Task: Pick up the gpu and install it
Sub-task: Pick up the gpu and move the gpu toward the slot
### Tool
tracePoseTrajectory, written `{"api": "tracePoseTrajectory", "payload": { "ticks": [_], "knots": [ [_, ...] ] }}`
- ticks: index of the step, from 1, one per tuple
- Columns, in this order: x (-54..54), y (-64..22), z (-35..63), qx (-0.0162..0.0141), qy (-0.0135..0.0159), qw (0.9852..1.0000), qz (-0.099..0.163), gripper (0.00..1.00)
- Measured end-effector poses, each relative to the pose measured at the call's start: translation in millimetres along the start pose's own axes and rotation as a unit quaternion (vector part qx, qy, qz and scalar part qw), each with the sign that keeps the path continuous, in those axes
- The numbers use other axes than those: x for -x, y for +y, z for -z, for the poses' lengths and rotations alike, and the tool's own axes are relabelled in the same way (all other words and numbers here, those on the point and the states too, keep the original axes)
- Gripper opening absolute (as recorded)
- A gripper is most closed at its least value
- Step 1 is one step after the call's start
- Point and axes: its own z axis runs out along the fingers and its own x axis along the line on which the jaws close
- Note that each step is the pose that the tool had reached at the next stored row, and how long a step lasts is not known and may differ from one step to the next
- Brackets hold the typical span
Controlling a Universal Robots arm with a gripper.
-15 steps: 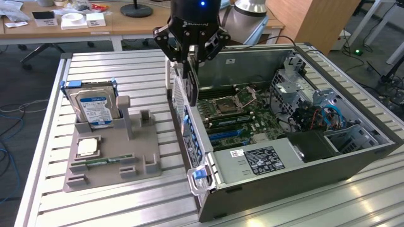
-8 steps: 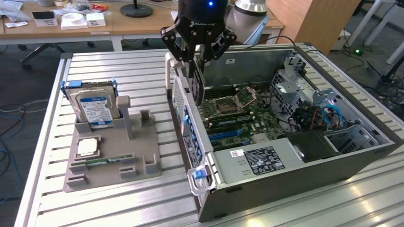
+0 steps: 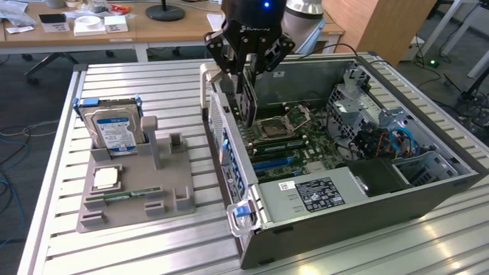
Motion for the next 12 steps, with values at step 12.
{"api": "tracePoseTrajectory", "payload": {
  "ticks": [12],
  "knots": [
    [22.1,1.3,-0.1,0.0007,0.0,1.0,0.0,0.26]
  ]
}}
